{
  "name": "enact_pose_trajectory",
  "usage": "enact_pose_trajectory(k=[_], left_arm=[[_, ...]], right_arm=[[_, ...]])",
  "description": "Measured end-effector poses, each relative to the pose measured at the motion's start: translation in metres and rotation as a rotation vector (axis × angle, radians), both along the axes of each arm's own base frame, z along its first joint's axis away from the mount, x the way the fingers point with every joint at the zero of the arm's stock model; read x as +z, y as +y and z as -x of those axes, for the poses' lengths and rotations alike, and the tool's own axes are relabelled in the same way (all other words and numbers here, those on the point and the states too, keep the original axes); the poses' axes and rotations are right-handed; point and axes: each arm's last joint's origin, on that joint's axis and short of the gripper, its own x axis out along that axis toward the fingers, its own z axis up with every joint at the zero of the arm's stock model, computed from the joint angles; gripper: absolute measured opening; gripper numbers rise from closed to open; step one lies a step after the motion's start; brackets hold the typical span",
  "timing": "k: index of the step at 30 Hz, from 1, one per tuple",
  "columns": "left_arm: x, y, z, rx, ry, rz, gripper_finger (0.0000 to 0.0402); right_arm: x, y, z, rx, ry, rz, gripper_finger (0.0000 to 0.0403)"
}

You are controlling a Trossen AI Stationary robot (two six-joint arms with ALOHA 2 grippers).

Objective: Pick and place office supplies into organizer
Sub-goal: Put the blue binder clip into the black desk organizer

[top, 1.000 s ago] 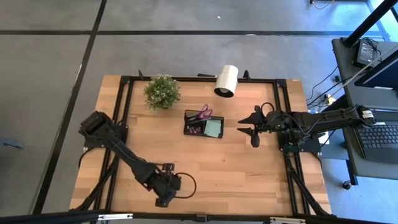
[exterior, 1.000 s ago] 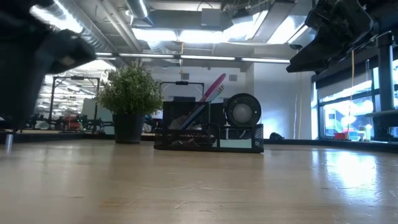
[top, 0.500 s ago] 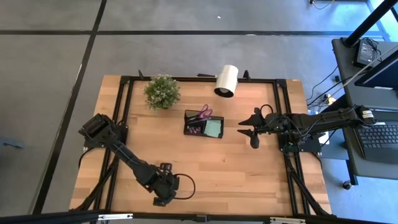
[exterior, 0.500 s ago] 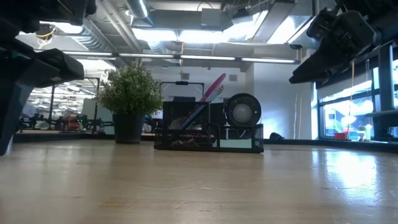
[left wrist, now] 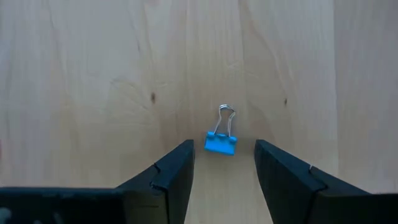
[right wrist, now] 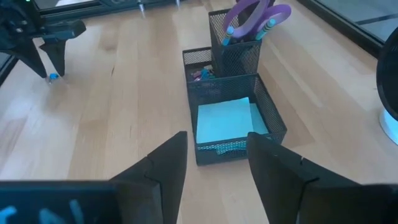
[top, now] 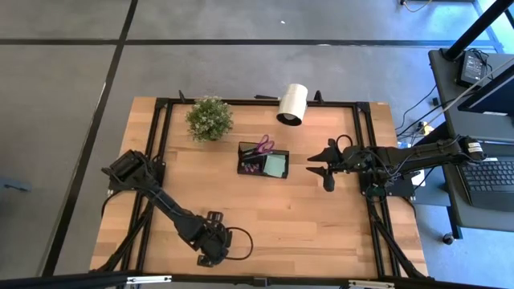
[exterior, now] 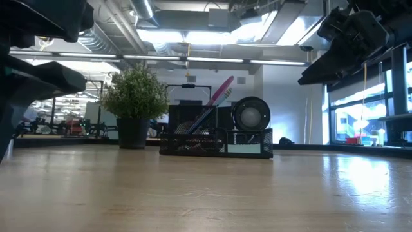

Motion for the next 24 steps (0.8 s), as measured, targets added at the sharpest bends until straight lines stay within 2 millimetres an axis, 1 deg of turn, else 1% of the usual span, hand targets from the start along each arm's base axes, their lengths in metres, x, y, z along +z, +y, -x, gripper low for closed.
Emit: enact_pose_trajectory(k=[12,20,24], left_arm=[[-0.0036,0.0009,0.0,0.002,-0.003,-0.028,0.0143],[-0.0038,0.0032,-0.0027,-0.096,-0.007,-0.043,0.0139],[-0.0039,0.0052,-0.0043,-0.11,-0.001,-0.038,0.0138]], right_arm=[[0.0001,0.0,0.0,0.0,-0.001,0.0,0.0171],[0.0,0.0,0.0,-0.001,-0.001,-0.002,0.0171],[0.0001,0.0,0.0,-0.003,-0.002,-0.007,0.0171]])
